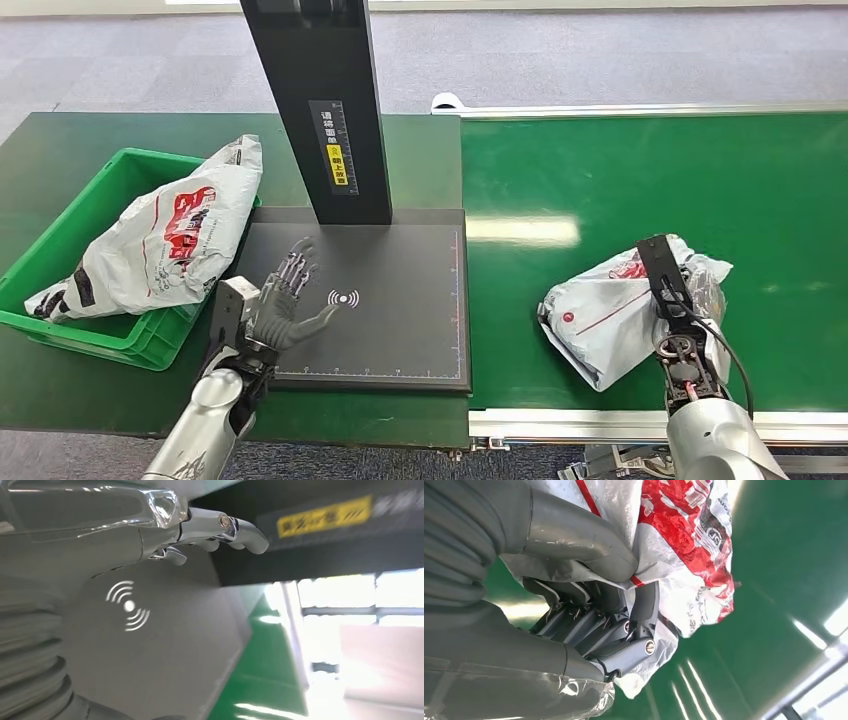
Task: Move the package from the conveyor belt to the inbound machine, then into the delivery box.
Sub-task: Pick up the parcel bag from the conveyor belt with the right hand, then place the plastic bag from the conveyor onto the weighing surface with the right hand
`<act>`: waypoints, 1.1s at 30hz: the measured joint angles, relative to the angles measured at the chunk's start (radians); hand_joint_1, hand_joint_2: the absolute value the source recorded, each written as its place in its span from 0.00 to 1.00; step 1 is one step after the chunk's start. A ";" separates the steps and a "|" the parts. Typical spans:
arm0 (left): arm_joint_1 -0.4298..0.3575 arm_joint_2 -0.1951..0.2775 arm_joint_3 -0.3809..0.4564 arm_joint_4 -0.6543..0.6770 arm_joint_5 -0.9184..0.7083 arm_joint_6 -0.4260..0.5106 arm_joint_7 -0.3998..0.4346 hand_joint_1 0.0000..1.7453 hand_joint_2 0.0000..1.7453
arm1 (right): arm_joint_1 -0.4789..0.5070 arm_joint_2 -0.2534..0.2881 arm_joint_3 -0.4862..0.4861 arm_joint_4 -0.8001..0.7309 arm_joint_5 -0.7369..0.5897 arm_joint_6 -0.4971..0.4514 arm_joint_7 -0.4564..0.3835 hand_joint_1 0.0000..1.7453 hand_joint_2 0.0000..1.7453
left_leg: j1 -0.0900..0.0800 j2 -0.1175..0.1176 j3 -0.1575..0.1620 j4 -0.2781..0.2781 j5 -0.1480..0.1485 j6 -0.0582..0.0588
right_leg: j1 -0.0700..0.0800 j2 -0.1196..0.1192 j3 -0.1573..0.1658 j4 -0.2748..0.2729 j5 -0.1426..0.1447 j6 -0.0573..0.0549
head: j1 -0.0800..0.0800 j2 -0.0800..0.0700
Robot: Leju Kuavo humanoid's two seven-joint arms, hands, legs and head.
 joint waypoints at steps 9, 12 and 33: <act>0.016 -0.006 0.039 -0.074 0.082 0.052 -0.027 0.00 1.00 | -0.015 0.053 -0.017 -0.083 -0.177 -0.036 -0.251 1.00 1.00 | 0.000 0.000 0.000 0.000 0.000 0.000 | 0.000 0.000 0.000 0.000 0.000 0.000 | 0.000 0.000; 0.014 -0.007 0.041 -0.077 0.091 0.065 -0.027 0.00 1.00 | -0.013 0.082 0.000 -0.149 -0.263 -0.006 -0.306 1.00 1.00 | 0.000 0.000 0.000 0.000 0.000 0.000 | 0.000 0.000 0.000 0.000 0.000 0.000 | 0.000 0.000; -0.011 -0.005 0.047 -0.072 0.101 0.139 -0.053 0.00 1.00 | 0.165 0.165 0.538 -0.629 -0.392 0.186 -0.270 1.00 1.00 | 0.000 0.000 0.000 0.000 0.000 0.000 | 0.000 0.000 -0.001 0.000 0.000 0.000 | 0.000 0.000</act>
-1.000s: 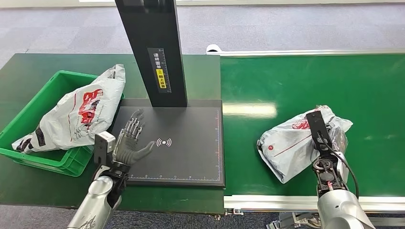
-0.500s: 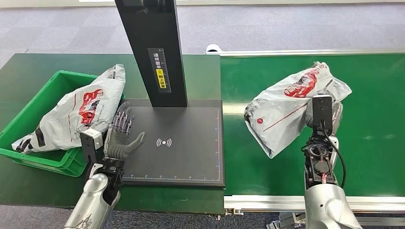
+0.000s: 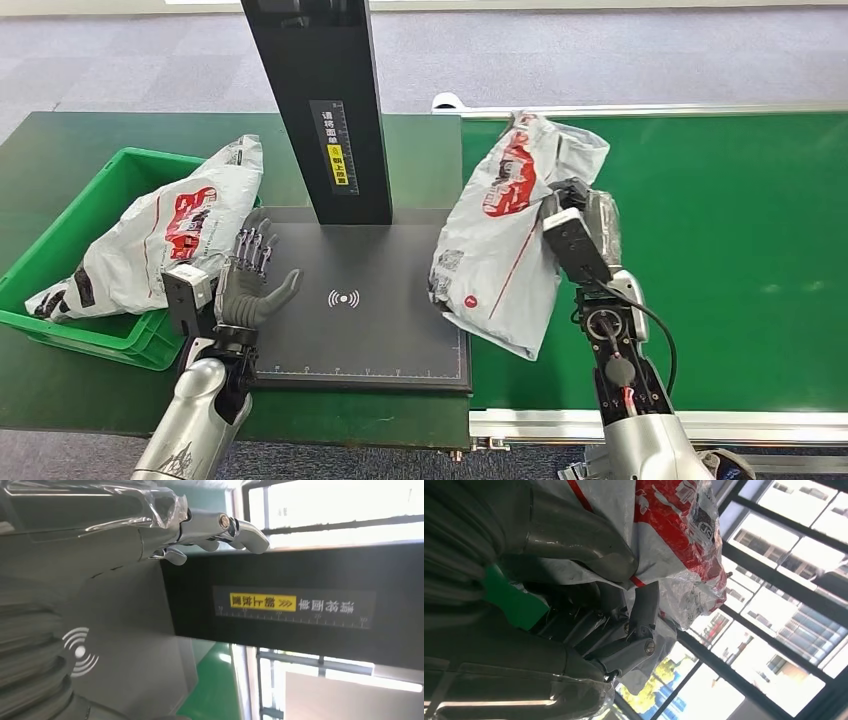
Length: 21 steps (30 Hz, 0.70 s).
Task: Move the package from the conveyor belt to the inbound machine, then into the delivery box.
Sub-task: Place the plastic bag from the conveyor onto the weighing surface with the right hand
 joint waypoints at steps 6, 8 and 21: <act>-0.008 -0.007 0.011 -0.009 -0.018 0.126 -0.034 0.00 1.00 | 0.025 -0.001 0.099 -0.017 0.019 0.015 0.029 1.00 1.00 | 0.000 0.000 0.000 0.000 0.000 0.000 | 0.000 0.000 0.000 0.000 0.000 0.000 | 0.000 0.000; -0.009 -0.008 0.012 -0.011 -0.021 0.142 -0.039 0.00 1.00 | 0.027 -0.001 0.113 -0.018 0.023 0.017 0.032 1.00 1.00 | 0.000 0.000 0.000 0.000 0.000 0.000 | 0.000 0.000 0.000 0.000 0.000 0.000 | 0.000 0.000; 0.006 -0.019 0.041 -0.108 -0.066 0.470 -0.173 0.00 1.00 | -0.026 0.015 0.263 0.150 0.198 0.027 0.111 1.00 1.00 | 0.000 0.000 0.000 0.000 0.000 0.000 | 0.001 0.000 0.000 0.000 0.000 0.000 | 0.000 0.000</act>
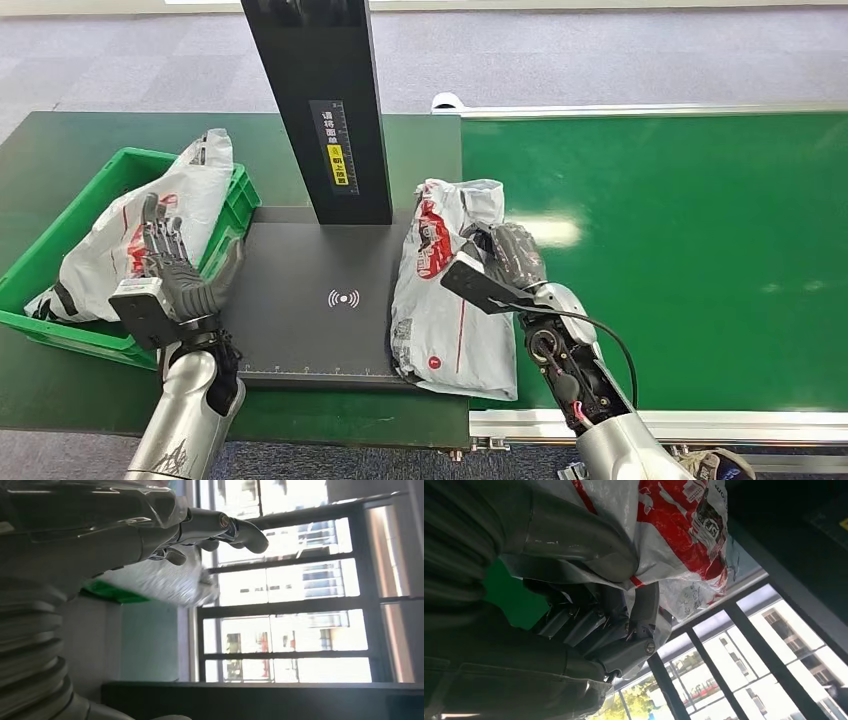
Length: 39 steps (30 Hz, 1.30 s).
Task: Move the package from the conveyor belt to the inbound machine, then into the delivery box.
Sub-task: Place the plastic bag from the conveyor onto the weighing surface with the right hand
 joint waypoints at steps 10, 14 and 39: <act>0.021 -0.003 -0.036 -0.055 0.004 0.022 -0.005 0.00 1.00 | -0.059 0.028 0.037 0.230 0.005 -0.041 0.041 1.00 1.00 | 0.000 0.000 0.000 0.000 0.000 0.000 | 0.000 0.000 0.000 0.000 0.000 0.000 | 0.000 0.000; 0.020 -0.003 -0.054 -0.052 0.018 0.002 -0.005 0.00 1.00 | -0.076 0.037 0.039 0.305 -0.003 -0.042 0.078 1.00 1.00 | 0.000 0.000 0.000 0.000 0.000 0.000 | 0.000 0.000 0.000 0.000 0.000 0.000 | 0.000 0.000; -0.035 -0.004 -0.148 0.009 -0.003 -0.026 -0.005 0.00 1.00 | -0.073 0.086 0.052 0.422 -0.010 -0.364 -0.219 1.00 1.00 | 0.000 0.000 0.000 0.000 0.000 0.000 | 0.000 0.000 0.000 0.000 0.000 0.000 | 0.000 0.000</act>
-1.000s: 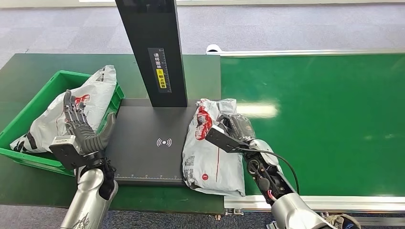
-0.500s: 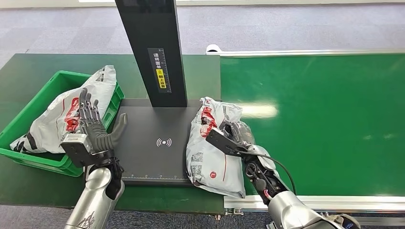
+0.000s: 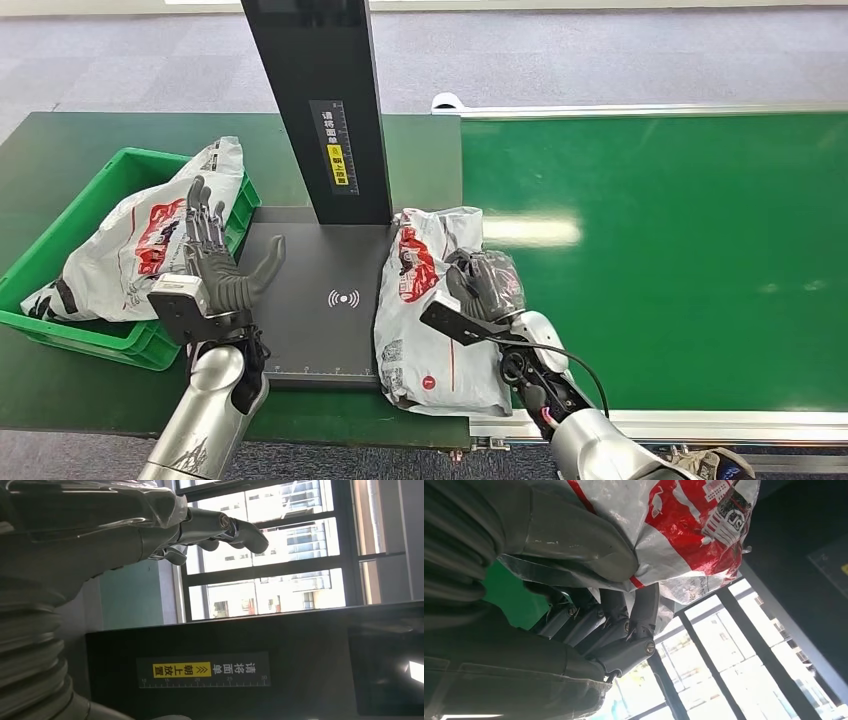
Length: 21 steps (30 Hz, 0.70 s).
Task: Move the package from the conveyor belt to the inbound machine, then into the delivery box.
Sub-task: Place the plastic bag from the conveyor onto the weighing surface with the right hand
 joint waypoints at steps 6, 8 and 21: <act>-0.013 -0.002 -0.012 0.017 0.004 -0.001 0.000 0.00 1.00 | -0.002 0.004 0.043 0.018 0.094 0.007 0.150 1.00 1.00 | 0.000 0.000 0.000 0.000 0.000 0.000 | 0.000 0.000 0.000 0.000 0.000 0.000 | 0.000 0.000; -0.017 -0.003 -0.012 0.022 0.005 0.000 0.000 0.00 1.00 | -0.007 0.004 0.069 0.026 0.147 0.010 0.244 1.00 1.00 | 0.000 0.000 0.000 0.000 0.000 0.000 | 0.000 0.000 0.000 0.000 0.000 0.000 | 0.000 0.000; -0.022 -0.005 -0.012 0.030 0.007 -0.002 0.000 0.00 1.00 | -0.016 0.021 0.086 0.029 0.004 0.070 0.066 0.00 1.00 | 0.000 0.000 0.000 0.000 0.000 0.000 | 0.000 0.000 0.000 0.000 0.000 0.000 | 0.000 0.000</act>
